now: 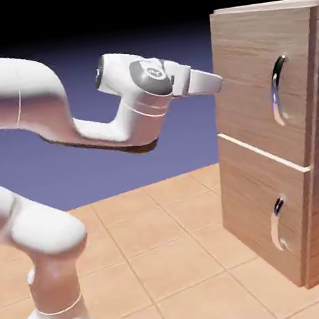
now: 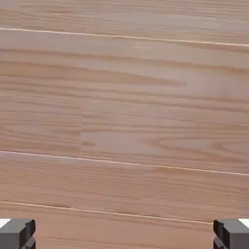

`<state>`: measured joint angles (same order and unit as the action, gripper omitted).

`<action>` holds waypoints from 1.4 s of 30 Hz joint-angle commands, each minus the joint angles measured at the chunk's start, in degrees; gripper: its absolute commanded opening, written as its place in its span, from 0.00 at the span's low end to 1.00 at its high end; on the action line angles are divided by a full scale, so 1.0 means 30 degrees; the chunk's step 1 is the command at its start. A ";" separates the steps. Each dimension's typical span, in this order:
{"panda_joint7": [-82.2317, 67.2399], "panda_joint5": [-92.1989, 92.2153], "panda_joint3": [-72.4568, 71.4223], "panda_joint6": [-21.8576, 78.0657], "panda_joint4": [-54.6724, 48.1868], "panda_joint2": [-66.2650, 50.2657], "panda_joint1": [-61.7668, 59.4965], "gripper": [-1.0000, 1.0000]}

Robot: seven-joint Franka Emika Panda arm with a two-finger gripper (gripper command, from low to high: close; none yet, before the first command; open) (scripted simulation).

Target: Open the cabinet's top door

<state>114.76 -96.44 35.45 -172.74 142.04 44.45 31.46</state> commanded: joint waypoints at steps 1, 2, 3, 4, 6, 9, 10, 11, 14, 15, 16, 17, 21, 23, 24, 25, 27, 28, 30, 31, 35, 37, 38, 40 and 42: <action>0.0624 -0.0832 0.0306 0.0011 -0.0164 0.0102 0.0265 0.50; 0.1246 -0.1663 0.0611 0.0022 -0.0327 0.0203 0.0531 0.50; 0.1869 -0.2493 0.0916 0.0033 -0.0490 0.0305 0.0796 0.50; 0.2492 -0.3324 0.1222 0.0044 -0.0654 0.0406 0.1061 0.50; 0.3738 -0.4986 0.1832 0.0065 -0.0980 0.0610 0.1591 0.50; 0.5606 -0.7478 0.2748 0.0098 -0.1470 0.0914 0.2386 0.50; 0.6229 -0.8309 0.3054 0.0109 -0.1634 0.1016 0.2651 0.50; 0.6852 -0.9139 0.3359 0.0120 -0.1797 0.1118 0.2916 0.50; 0.8720 -1.1631 0.4275 0.0152 -0.2287 0.1422 0.3712 0.50; 0.9343 -1.2462 0.4580 0.0163 -0.2450 0.1524 0.3977 0.50; 0.9966 -1.3293 0.4886 0.0174 -0.2614 0.1626 0.4242 0.50; 1.0589 -1.4124 0.5191 0.0185 -0.2777 0.1727 0.4507 0.50; 1.3080 -1.7447 0.6412 0.0228 -0.3430 0.2133 0.5567 0.50; 1.4325 -1.9108 0.7023 0.0250 -0.3757 0.2337 0.6097 0.50; 1.4948 -1.9939 0.7328 0.0261 -0.3920 0.2438 0.6362 0.50; 1.5571 -2.0769 0.7634 0.0272 -0.4084 0.2540 0.6627 0.50; 1.6826 -2.2443 0.8249 0.0294 -0.4413 0.2744 0.7161 0.50; 1.6876 -2.2510 0.8273 0.0295 -0.4426 0.2753 0.7183 0.50; 1.6918 -2.2580 0.8730 0.0399 -0.4937 0.2509 0.7910 0.50; 1.6956 -2.2642 0.9136 0.0492 -0.5391 0.2293 0.8555 0.50; 1.7081 -2.2848 1.0471 0.0797 -0.6886 0.1580 1.0682 0.50; 1.7081 -2.2848 1.0471 0.0797 -0.6886 0.1580 1.0682 0.00; 1.7079 -2.2513 0.9995 0.1175 -0.6360 0.1439 0.9999 0.00; 1.7087 -2.1828 0.8989 0.1917 -0.5322 0.1169 0.8606 0.00; 1.7035 -2.1062 0.7920 0.2629 -0.4325 0.0981 0.7222 0.00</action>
<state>165.85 -159.65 59.21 -164.90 129.04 47.40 53.13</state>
